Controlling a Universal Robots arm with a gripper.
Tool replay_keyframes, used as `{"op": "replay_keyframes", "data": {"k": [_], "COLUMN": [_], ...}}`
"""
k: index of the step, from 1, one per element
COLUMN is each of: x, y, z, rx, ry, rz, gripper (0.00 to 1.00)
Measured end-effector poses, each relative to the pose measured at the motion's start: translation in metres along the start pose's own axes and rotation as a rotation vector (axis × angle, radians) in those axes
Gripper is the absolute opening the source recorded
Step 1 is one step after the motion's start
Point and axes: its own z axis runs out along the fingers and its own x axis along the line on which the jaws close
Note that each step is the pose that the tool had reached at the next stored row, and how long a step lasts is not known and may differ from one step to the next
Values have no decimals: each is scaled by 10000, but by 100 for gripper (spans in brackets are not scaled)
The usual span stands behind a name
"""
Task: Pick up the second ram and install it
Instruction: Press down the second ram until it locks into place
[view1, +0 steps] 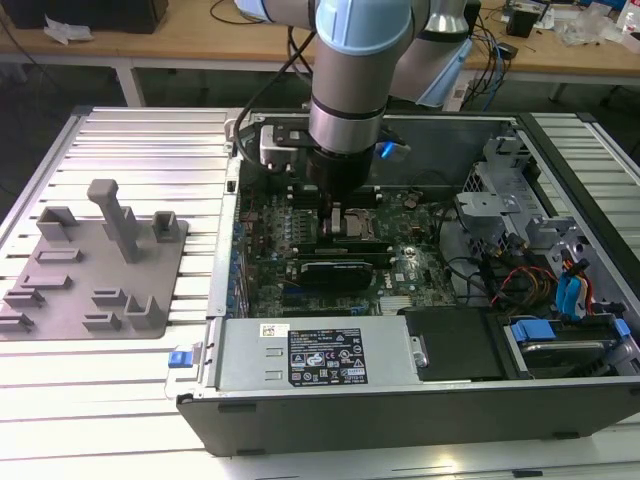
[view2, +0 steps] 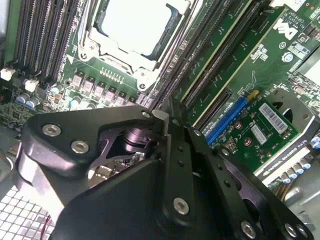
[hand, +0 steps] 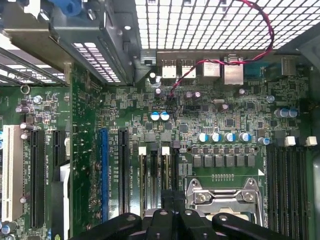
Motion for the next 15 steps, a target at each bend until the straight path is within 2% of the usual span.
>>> {"op": "replay_keyframes", "data": {"k": [2,8,11,15], "x": [-3,-3,-3,-4], "y": [-1,8,7,-77], "z": [-18,-188,-194,-199], "rx": [14,0,2,1], "ry": [-18,1,-1,1], "rz": [-1,0,-1,1], "gripper": [8,8,8,8]}}
